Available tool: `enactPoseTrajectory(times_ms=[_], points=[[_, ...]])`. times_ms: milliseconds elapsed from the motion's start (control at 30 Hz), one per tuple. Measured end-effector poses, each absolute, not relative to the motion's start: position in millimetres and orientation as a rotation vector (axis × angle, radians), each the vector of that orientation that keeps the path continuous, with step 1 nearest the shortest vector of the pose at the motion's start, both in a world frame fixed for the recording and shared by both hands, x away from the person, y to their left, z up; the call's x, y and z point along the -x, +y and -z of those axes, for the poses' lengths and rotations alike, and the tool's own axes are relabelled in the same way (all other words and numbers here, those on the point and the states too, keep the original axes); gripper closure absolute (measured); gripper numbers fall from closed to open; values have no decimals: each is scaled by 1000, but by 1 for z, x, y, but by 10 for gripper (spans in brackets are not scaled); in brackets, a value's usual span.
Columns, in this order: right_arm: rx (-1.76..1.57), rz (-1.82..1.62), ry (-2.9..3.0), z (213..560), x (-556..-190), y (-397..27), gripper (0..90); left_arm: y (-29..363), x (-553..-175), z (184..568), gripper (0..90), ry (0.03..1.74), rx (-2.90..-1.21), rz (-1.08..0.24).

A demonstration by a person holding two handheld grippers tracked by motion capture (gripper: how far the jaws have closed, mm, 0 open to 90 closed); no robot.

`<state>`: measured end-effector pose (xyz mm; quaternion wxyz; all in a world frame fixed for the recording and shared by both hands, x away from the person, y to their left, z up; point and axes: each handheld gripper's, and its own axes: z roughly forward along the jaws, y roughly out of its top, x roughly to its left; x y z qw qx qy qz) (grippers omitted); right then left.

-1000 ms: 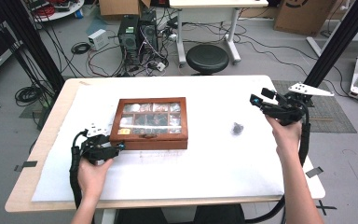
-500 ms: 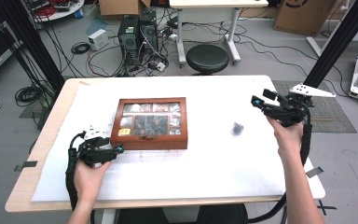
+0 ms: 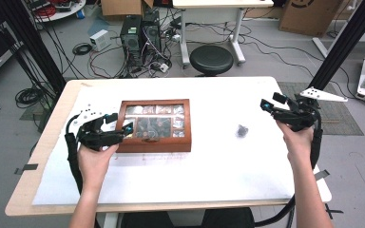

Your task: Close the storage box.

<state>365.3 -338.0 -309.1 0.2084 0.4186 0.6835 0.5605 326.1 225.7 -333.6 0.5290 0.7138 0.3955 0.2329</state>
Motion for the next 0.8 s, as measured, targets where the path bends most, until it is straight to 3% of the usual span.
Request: enactPoseTrajectory(times_ms=[800], points=[[-1154, -1537, 1922, 312, -364, -334, 266, 222, -332, 330, 271, 899, -1674, -517]])
